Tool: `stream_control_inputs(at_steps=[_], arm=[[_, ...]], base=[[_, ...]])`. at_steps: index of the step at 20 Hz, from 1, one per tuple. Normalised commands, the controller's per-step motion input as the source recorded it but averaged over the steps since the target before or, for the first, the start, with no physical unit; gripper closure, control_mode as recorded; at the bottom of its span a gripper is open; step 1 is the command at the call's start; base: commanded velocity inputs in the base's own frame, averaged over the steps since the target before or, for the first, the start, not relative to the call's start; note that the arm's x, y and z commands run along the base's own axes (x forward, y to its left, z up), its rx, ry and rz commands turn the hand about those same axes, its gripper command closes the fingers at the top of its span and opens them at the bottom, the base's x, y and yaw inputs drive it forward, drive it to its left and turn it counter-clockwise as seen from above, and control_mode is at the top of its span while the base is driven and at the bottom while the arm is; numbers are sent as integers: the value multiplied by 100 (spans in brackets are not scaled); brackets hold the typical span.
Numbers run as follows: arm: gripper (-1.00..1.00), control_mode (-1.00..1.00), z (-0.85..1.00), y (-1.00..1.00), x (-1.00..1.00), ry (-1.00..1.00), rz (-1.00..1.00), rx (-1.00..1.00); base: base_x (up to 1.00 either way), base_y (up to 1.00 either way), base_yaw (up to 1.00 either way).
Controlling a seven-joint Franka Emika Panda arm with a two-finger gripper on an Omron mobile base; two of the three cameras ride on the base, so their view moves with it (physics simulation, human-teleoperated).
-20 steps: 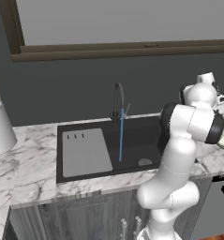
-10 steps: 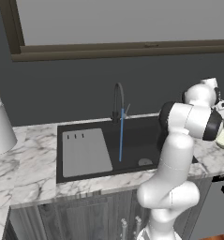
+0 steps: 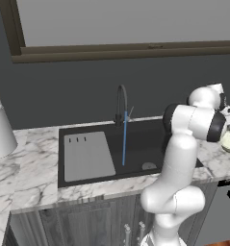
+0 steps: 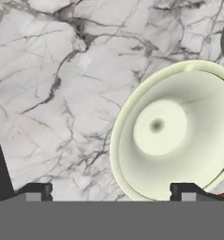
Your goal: Rinse each bowl for a few seconds and place them down in the sink or on the counter.
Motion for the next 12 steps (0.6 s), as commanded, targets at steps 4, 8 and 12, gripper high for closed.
stream_control_inputs(at_steps=[4,8,12], arm=[[-100,-100,-22,-5,0,0,0,0],[-100,-100,-23,-9,0,0,0,1],[-100,-100,-25,-7,2,-2,0,1]], base=[[0,0,0],[0,0,0],[0,0,0]])
